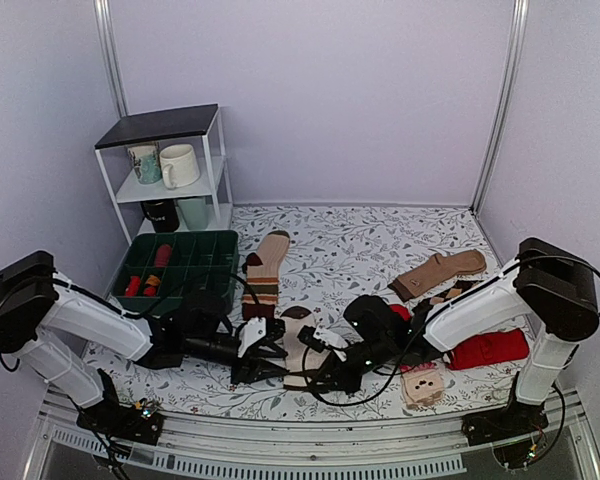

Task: Roll the socks
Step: Roll a pair of socks at the center of the board.

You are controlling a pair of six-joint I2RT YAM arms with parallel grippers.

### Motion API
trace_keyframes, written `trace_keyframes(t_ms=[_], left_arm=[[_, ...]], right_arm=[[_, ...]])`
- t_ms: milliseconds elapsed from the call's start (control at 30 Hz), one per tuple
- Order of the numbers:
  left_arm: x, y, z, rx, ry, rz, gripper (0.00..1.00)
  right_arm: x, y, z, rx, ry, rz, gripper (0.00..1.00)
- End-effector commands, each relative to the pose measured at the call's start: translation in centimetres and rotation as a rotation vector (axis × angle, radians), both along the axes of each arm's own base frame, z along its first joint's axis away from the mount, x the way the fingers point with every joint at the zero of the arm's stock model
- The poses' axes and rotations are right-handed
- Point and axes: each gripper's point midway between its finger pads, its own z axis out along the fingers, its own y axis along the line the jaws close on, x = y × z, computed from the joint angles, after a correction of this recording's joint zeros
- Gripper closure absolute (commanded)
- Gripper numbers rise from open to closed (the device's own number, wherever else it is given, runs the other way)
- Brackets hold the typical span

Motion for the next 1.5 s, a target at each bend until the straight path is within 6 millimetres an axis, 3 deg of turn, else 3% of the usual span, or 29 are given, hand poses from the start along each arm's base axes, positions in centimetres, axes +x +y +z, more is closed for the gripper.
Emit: trace_keyframes(t_ms=[0, 333, 600, 767, 1067, 1300, 1467], left_arm=[[-1.8, -0.2, -0.8, 0.014, -0.03, -0.071, 0.58], [-3.0, -0.9, -2.7, 0.077, -0.025, -0.101, 0.58], [-1.5, -0.4, -4.1, 0.14, -0.086, -0.022, 0.57], [-1.8, -0.6, -5.1, 0.17, -0.063, -0.031, 0.58], [-2.5, -0.5, -4.6, 0.152, -0.056, -0.028, 0.58], [-2.5, -1.0, -2.1, 0.063, -0.091, -0.027, 0.58], [-2.9, -0.8, -1.9, 0.044, -0.079, -0.03, 0.59]], right_arm=[[-2.7, -5.1, -6.2, -0.315, 0.325, -0.023, 0.94], [-2.1, -6.1, -8.4, -0.454, 0.449, -0.078, 0.94], [-2.4, -6.7, -8.8, -0.469, 0.471, -0.077, 0.94], [-2.5, -6.7, -8.9, -0.468, 0.481, -0.077, 0.94], [-2.5, -6.9, -9.4, -0.477, 0.504, -0.083, 0.94], [-2.5, -7.1, -9.7, -0.486, 0.513, -0.091, 0.94], [-2.4, -7.1, -9.9, -0.487, 0.519, -0.094, 0.94]])
